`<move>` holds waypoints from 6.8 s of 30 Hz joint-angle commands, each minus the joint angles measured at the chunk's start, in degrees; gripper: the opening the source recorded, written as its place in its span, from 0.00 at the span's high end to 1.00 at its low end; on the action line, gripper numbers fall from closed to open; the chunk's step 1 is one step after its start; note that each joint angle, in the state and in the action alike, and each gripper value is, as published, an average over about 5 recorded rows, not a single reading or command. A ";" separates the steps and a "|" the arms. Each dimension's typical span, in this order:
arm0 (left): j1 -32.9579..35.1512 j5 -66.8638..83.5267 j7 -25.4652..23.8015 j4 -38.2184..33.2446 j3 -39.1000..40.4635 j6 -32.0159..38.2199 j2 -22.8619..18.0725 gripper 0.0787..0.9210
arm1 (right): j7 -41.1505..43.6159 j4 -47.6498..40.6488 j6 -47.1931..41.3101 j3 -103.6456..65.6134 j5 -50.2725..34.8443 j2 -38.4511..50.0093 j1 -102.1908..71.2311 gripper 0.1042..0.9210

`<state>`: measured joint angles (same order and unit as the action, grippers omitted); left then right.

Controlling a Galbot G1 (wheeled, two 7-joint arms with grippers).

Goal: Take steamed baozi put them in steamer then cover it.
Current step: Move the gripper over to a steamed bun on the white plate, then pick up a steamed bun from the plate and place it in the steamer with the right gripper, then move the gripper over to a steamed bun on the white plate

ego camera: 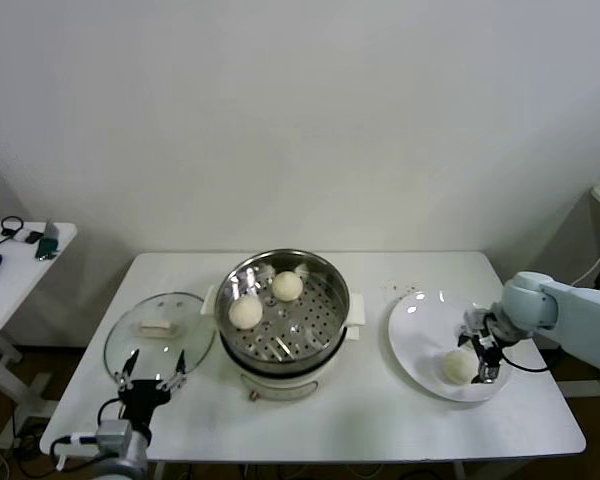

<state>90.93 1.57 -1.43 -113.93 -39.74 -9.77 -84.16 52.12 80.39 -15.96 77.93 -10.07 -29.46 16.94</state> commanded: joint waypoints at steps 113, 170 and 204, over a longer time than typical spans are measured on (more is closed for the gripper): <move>0.91 0.02 -0.06 -1.69 -2.10 0.64 0.42 0.12 | -3.17 8.20 30.29 11.29 15.82 -46.58 22.62 0.24; -1.50 -1.61 -0.41 3.05 0.81 0.22 0.19 0.12 | 3.17 -17.64 7.45 -6.43 2.36 -3.57 -3.72 0.12; -1.48 -1.40 -0.28 3.12 0.25 0.34 0.35 0.12 | 4.38 -25.02 7.75 -8.66 3.48 -9.83 -5.58 0.32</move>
<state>89.40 0.10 -1.75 -110.60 -39.41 -9.45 -83.91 55.84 56.07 -8.31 68.57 -6.33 -38.94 10.79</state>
